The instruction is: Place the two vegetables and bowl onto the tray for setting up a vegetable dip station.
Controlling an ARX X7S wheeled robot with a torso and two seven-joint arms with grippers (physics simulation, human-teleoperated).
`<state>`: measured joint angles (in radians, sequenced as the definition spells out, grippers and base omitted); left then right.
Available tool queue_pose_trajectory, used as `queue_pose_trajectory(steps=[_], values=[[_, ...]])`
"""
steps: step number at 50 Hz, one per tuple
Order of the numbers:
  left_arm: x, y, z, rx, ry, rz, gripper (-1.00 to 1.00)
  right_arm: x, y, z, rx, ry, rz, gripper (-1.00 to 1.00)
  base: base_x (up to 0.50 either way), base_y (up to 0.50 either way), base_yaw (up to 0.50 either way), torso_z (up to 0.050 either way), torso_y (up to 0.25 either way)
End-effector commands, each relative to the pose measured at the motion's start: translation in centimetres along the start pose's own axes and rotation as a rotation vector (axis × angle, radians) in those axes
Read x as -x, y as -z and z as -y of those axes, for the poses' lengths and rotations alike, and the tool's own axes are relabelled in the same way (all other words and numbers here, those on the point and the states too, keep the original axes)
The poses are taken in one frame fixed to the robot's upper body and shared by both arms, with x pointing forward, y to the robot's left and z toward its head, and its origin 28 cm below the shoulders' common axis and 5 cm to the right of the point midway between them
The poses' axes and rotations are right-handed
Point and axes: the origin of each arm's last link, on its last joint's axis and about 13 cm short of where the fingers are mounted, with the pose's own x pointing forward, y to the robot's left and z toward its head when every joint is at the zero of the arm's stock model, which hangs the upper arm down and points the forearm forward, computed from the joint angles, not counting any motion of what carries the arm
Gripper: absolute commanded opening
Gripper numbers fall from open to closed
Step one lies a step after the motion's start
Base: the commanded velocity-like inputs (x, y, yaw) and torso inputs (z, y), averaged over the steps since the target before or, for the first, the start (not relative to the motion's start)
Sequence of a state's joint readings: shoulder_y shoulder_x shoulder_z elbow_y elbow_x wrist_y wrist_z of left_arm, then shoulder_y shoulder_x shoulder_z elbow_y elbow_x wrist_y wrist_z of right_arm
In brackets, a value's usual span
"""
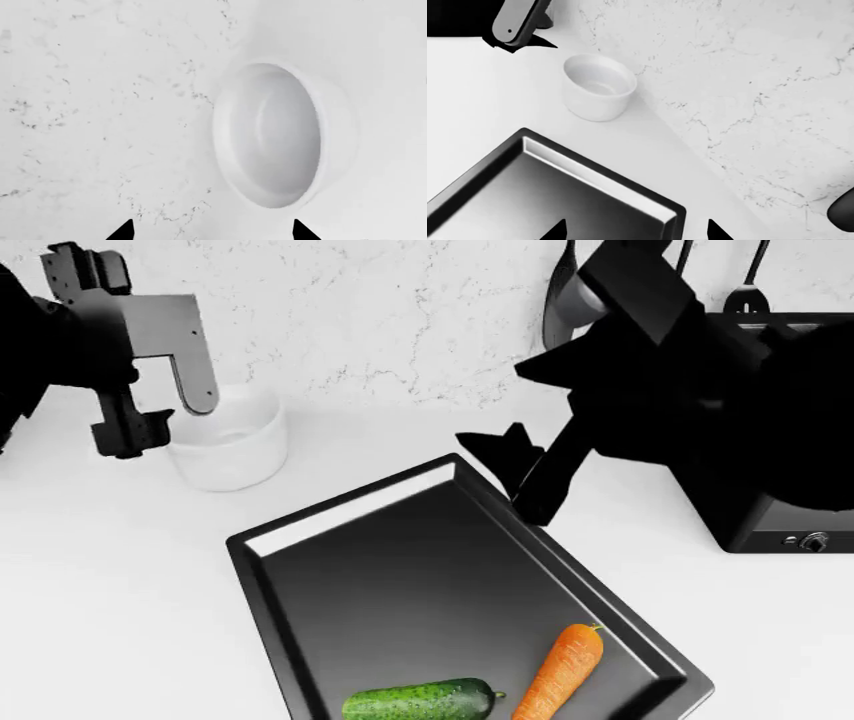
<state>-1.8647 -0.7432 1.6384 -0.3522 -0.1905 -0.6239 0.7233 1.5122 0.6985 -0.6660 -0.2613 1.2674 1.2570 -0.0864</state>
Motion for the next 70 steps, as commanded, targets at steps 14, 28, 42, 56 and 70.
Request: queue_pose_trajectory(steps=[14,28,42,56,70], values=[[-5.0,-1.3,-1.2,-0.391,0.182,0.006,1.0,0.5,0.0,-0.8,-0.005,0.0,-0.011,1.0,0.0,0.0,0.0,0.0,0.0],[-7.2,-1.9,-0.6,-0.361,0.174,0.115,1.0,0.9,-0.2,-1.2,-0.003,0.009,-0.02,1.0,0.0,0.0,0.0,0.0,0.0],[-2.8,-1.3,1.7,-0.315,0.291,0.133,1.0,-0.6,-0.2,-0.7,-0.001,-0.021,-0.031,1.0,0.0,0.0,0.0,0.0,0.0],[-5.9,-0.3,3.2,-0.272,0.3,0.155,1.0,-0.3,0.0,-1.1,-0.011,-0.014,-0.045,1.0,0.0,0.0,0.0,0.0,0.0],[-7.4,1.2,4.2,-0.224,0.311,0.121,1.0,-0.5,-0.4,-0.9,-0.009,-0.015,-0.063,1.0,0.0,0.0,0.0,0.0,0.0]])
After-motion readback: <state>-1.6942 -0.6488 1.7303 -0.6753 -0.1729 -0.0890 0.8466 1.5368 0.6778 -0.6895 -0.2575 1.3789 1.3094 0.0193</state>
